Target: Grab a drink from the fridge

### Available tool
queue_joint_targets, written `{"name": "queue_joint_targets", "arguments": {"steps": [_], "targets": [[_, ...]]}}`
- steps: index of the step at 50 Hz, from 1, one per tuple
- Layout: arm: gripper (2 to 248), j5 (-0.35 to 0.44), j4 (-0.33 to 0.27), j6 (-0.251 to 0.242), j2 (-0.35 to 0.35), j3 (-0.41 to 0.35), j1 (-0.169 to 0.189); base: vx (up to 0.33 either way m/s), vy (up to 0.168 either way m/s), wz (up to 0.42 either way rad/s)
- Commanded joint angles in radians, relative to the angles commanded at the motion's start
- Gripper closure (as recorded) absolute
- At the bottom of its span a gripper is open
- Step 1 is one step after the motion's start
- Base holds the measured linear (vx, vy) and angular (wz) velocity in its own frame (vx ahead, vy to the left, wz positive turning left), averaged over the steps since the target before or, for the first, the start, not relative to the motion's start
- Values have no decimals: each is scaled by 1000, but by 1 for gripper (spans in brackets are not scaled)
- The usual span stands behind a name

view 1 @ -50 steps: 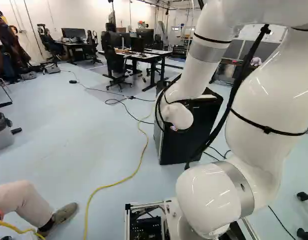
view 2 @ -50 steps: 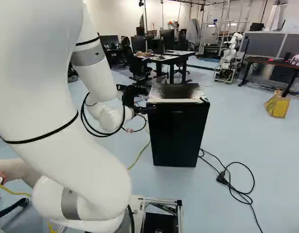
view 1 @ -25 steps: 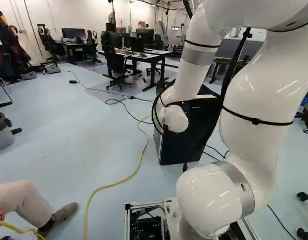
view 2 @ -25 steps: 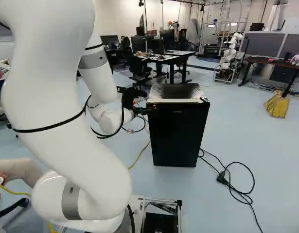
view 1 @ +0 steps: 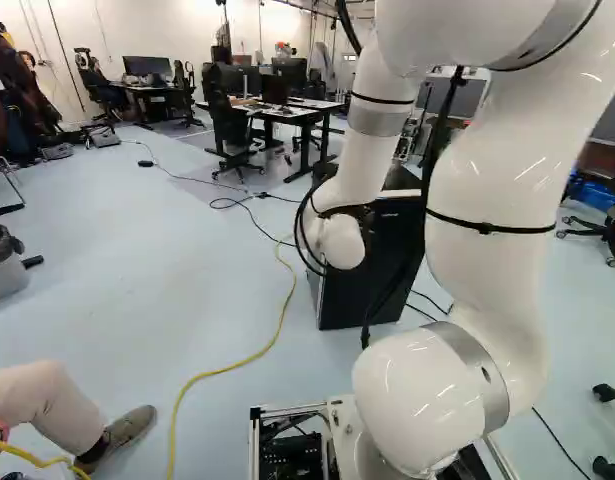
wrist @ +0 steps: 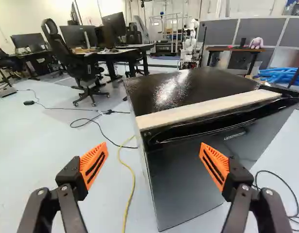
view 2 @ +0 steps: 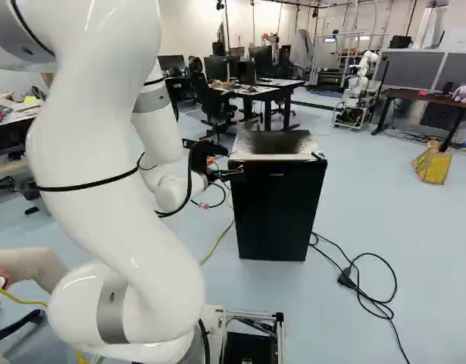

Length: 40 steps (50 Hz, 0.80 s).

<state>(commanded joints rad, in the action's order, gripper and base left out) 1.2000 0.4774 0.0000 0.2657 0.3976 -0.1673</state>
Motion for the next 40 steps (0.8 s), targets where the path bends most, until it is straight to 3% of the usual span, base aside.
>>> {"name": "queue_joint_targets", "arguments": {"steps": [26, 40], "targets": [[3, 57, 103, 0, 112, 56, -41, 0, 0, 0], [3, 81, 163, 0, 138, 80, -65, 0, 0, 0]]}}
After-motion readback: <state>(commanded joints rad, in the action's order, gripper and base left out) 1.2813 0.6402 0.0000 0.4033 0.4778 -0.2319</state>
